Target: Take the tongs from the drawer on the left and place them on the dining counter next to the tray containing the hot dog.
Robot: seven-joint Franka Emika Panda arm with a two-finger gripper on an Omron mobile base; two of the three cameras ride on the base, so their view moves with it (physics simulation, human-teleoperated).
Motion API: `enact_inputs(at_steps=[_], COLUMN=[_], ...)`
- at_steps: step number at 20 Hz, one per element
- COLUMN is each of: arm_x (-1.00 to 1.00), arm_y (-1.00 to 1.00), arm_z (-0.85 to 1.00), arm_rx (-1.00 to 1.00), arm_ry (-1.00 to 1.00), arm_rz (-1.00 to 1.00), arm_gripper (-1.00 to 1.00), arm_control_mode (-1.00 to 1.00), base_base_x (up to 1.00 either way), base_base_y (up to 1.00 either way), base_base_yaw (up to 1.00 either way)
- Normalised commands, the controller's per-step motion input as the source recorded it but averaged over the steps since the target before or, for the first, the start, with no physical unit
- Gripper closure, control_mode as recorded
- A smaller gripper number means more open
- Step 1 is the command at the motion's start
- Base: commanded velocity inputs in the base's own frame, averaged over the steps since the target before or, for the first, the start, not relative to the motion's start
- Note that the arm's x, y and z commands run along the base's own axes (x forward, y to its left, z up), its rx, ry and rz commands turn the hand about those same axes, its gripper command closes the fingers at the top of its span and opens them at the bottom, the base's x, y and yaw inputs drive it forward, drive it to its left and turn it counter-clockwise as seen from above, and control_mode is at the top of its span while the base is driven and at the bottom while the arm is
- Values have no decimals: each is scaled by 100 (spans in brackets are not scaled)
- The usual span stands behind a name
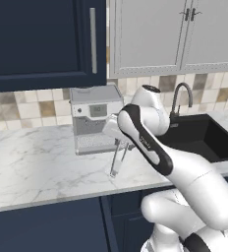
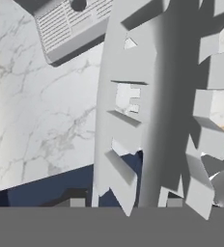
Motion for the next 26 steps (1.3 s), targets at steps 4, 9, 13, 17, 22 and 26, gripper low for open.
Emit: enact_inputs(at_steps=[4,9,13,17,22,26], arm_x=[35,30,26,30,4,-3], arm_y=[-66,-47,-19,-53,-77,-79], arm_z=[16,12,12,27,32,26], arm_rx=[0,-17,-26,-28,-22,-13], arm_ry=[-1,-5,-11,-14,-13,-13], arm_rz=[0,0,0,0,0,2], arm_gripper=[100,100,100,100,100,100], arm_control_mode=[-100,-100,-100,-100,-100,-100], base_base_x=[0,0,0,0,0,0], base_base_y=[0,0,0,0,0,0], base_base_yaw=[0,0,0,0,0,0])
